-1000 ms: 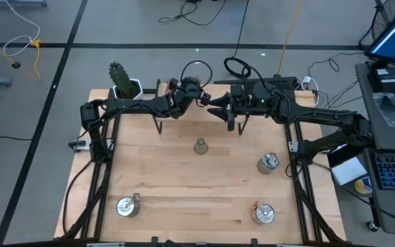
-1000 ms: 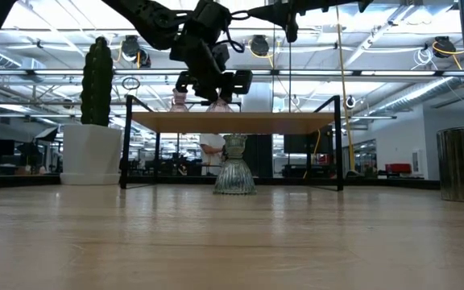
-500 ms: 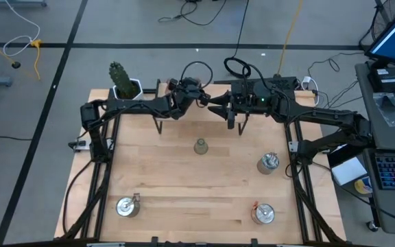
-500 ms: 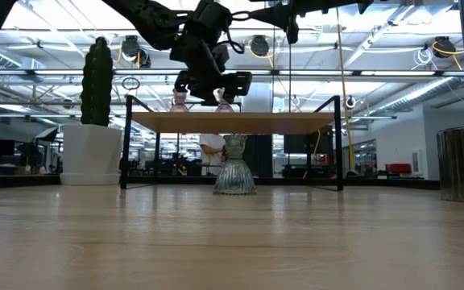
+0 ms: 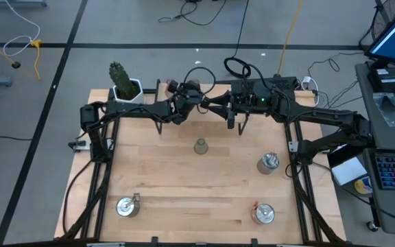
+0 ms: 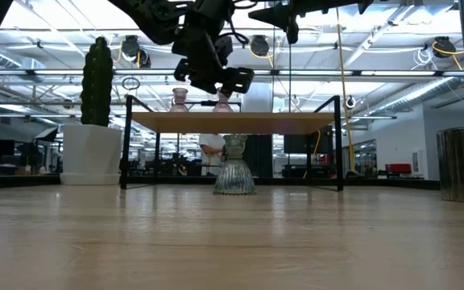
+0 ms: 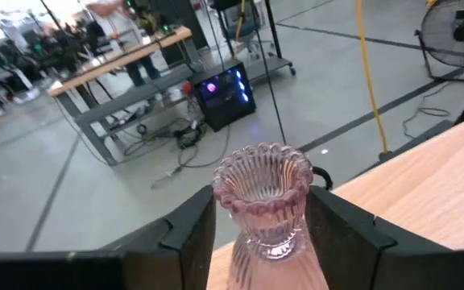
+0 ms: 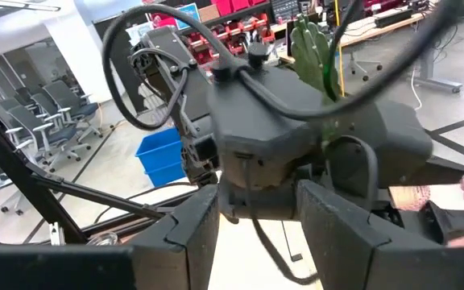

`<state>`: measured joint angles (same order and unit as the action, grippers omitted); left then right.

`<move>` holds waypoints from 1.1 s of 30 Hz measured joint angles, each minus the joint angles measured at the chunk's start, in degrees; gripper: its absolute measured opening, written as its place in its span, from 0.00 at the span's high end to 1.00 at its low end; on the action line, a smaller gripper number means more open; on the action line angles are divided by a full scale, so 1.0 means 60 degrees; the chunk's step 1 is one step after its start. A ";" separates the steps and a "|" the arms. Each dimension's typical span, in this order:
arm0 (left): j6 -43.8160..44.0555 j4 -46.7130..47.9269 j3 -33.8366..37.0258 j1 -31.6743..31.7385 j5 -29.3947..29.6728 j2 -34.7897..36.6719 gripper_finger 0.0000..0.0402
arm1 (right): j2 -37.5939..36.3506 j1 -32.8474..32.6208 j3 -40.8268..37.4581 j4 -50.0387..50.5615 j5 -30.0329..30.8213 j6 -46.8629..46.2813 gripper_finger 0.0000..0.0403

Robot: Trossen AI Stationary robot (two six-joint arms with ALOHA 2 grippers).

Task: Pick & Place candle stick holders
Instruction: Put the pink candle holder on the shelf

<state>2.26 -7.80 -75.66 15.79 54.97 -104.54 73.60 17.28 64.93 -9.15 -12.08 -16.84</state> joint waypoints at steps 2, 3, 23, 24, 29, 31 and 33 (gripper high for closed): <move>-0.0179 -0.0106 0.0000 -0.0079 0.0221 0.0045 0.56 | 0.0000 0.0000 0.0000 0.0000 0.0000 0.0000 0.60; -0.0250 -0.0075 0.0000 -0.0097 0.0337 0.0105 0.57 | 0.0000 0.0000 0.0000 0.0000 0.0000 0.0000 0.60; 0.0911 0.0945 0.0004 0.0013 0.0039 0.0256 0.58 | 0.0000 0.0000 0.0000 -0.0004 -0.0011 -0.0033 0.60; 0.0936 0.0973 0.0004 0.0027 0.0017 0.0256 0.58 | 0.0000 0.0000 0.0000 -0.0004 -0.0011 -0.0033 0.60; 0.0963 0.1004 0.0004 0.0135 -0.0394 0.0256 0.58 | 0.0000 0.0000 0.0000 -0.0004 -0.0011 -0.0033 0.60; 0.0964 0.1008 0.0004 0.0174 -0.0523 0.0256 0.58 | 0.0000 0.0000 0.0000 -0.0004 -0.0011 -0.0031 0.60; 0.0949 0.1015 0.0004 0.0179 -0.0560 0.0256 0.58 | 0.0000 0.0000 0.0000 -0.0004 -0.0011 -0.0011 0.60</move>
<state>7.95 -1.72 -75.64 16.86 51.61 -103.00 73.60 17.28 64.93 -9.17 -12.14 -16.91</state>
